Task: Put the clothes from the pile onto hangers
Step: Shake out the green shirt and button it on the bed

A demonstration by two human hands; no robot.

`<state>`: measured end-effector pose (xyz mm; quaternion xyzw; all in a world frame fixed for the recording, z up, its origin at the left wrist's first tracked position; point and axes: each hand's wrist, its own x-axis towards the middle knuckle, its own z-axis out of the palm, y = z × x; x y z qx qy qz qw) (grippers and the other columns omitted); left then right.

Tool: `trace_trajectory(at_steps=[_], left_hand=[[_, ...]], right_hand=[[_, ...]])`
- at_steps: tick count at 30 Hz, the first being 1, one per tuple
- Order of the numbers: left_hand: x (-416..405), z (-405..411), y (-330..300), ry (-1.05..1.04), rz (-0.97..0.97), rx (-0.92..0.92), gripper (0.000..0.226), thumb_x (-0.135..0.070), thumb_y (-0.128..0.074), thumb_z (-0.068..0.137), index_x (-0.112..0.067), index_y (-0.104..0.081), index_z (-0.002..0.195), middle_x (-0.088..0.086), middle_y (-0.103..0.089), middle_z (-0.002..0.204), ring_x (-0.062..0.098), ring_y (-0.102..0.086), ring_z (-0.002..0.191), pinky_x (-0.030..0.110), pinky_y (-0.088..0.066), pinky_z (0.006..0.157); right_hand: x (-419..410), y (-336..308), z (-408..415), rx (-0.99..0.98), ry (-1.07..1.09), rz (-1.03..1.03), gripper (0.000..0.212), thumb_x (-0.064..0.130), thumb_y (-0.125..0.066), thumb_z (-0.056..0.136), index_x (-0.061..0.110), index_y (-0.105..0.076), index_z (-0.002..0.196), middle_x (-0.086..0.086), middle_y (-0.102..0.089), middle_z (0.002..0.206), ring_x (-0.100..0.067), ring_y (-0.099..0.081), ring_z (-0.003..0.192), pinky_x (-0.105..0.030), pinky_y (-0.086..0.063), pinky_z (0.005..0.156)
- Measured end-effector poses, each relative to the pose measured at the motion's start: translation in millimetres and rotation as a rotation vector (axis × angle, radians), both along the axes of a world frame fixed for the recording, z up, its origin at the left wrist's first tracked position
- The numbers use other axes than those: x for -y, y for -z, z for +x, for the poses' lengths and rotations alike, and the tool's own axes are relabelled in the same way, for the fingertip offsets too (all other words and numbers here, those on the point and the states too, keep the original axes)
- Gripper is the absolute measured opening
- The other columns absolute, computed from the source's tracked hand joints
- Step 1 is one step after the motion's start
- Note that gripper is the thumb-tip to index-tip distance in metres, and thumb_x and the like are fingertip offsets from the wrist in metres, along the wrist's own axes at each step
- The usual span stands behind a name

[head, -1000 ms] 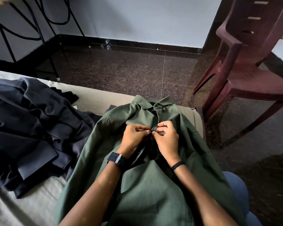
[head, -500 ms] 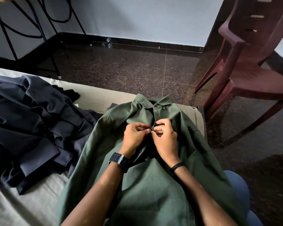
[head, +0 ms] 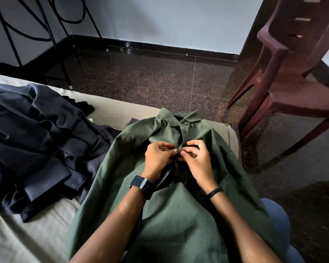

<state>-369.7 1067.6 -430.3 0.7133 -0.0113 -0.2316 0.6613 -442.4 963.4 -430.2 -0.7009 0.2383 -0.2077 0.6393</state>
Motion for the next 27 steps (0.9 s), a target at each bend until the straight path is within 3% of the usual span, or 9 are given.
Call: trace_trajectory(at_steps=[3,5,10,13,17,20,23,25,27], left_hand=[[2.2,-5.1,0.2,-0.028,-0.007,0.024,0.016,-0.003,-0.074,0.078,-0.01,-0.064,0.089,0.004,-0.068,0.07,0.017,-0.064,0.064,0.026,-0.052,0.057],[3.8,-8.3,1.7,-0.046,-0.024,0.027,0.02,-0.004,-0.071,0.082,-0.011,-0.06,0.097,-0.003,-0.067,0.065,0.011,-0.06,0.059,0.024,-0.049,0.055],[2.6,-10.6,4.6,-0.008,-0.056,0.039,0.028,-0.021,-0.075,0.077,-0.024,-0.055,0.096,0.0,-0.072,0.071,0.022,-0.067,0.074,0.044,-0.055,0.079],[2.8,-10.7,4.5,0.006,-0.028,0.071,0.035,-0.019,-0.081,0.074,-0.026,-0.055,0.096,0.001,-0.074,0.077,0.018,-0.068,0.075,0.04,-0.055,0.078],[3.7,-6.2,3.4,-0.04,0.019,0.13,0.025,-0.01,-0.074,0.08,-0.021,-0.054,0.087,0.0,-0.072,0.073,0.017,-0.067,0.071,0.038,-0.055,0.076],[4.1,0.1,0.7,-0.023,-0.082,0.084,0.024,0.001,-0.068,0.083,-0.014,-0.049,0.083,0.005,-0.067,0.068,0.017,-0.062,0.06,0.033,-0.051,0.066],[6.7,8.4,-6.2,0.043,-0.273,-0.068,0.026,0.009,-0.057,0.088,-0.012,-0.045,0.08,0.0,-0.061,0.06,0.009,-0.059,0.053,0.02,-0.048,0.052],[9.7,16.6,-6.3,0.089,-0.35,-0.128,0.024,0.01,-0.053,0.09,-0.011,-0.047,0.079,-0.002,-0.06,0.058,0.009,-0.06,0.056,0.017,-0.049,0.053],[13.7,25.4,-3.5,0.121,-0.298,-0.069,0.021,0.009,-0.052,0.091,-0.01,-0.052,0.081,-0.001,-0.063,0.063,0.008,-0.061,0.061,0.017,-0.051,0.06]], right_hand=[[-1.1,2.3,1.5,-0.043,0.039,-0.105,0.038,-0.008,-0.066,0.078,0.024,-0.049,0.088,0.004,-0.07,0.075,-0.009,-0.068,0.069,-0.035,-0.057,0.073],[-3.5,2.9,1.7,-0.082,0.075,-0.191,0.039,0.0,-0.071,0.076,0.029,-0.047,0.086,0.006,-0.07,0.075,-0.009,-0.068,0.073,-0.037,-0.056,0.075],[-5.8,4.7,-0.1,-0.094,0.109,-0.224,0.038,0.013,-0.075,0.075,0.034,-0.045,0.085,0.008,-0.07,0.077,-0.006,-0.067,0.074,-0.041,-0.055,0.074],[-4.6,6.6,-0.3,-0.081,0.119,-0.236,0.037,0.011,-0.074,0.076,0.033,-0.045,0.085,0.011,-0.07,0.076,-0.009,-0.068,0.074,-0.045,-0.054,0.074],[-4.3,3.9,0.4,-0.075,0.116,-0.247,0.038,0.01,-0.076,0.075,0.03,-0.045,0.083,0.012,-0.071,0.076,-0.008,-0.069,0.076,-0.041,-0.055,0.074],[2.7,0.7,4.9,-0.071,0.101,-0.172,0.039,0.003,-0.075,0.074,0.024,-0.043,0.08,0.008,-0.071,0.074,-0.01,-0.067,0.075,-0.035,-0.053,0.079],[8.7,-10.3,13.0,-0.003,0.04,0.061,0.036,-0.007,-0.068,0.079,0.018,-0.042,0.081,-0.001,-0.067,0.076,-0.012,-0.063,0.073,-0.029,-0.052,0.075],[11.9,-20.4,19.8,0.006,0.003,0.284,0.032,-0.012,-0.061,0.082,0.014,-0.043,0.084,-0.008,-0.062,0.078,-0.015,-0.061,0.074,-0.024,-0.051,0.066],[17.9,-23.6,26.4,-0.082,-0.004,0.285,0.027,-0.01,-0.061,0.083,0.013,-0.047,0.087,-0.008,-0.06,0.077,-0.022,-0.06,0.077,-0.029,-0.053,0.066]])
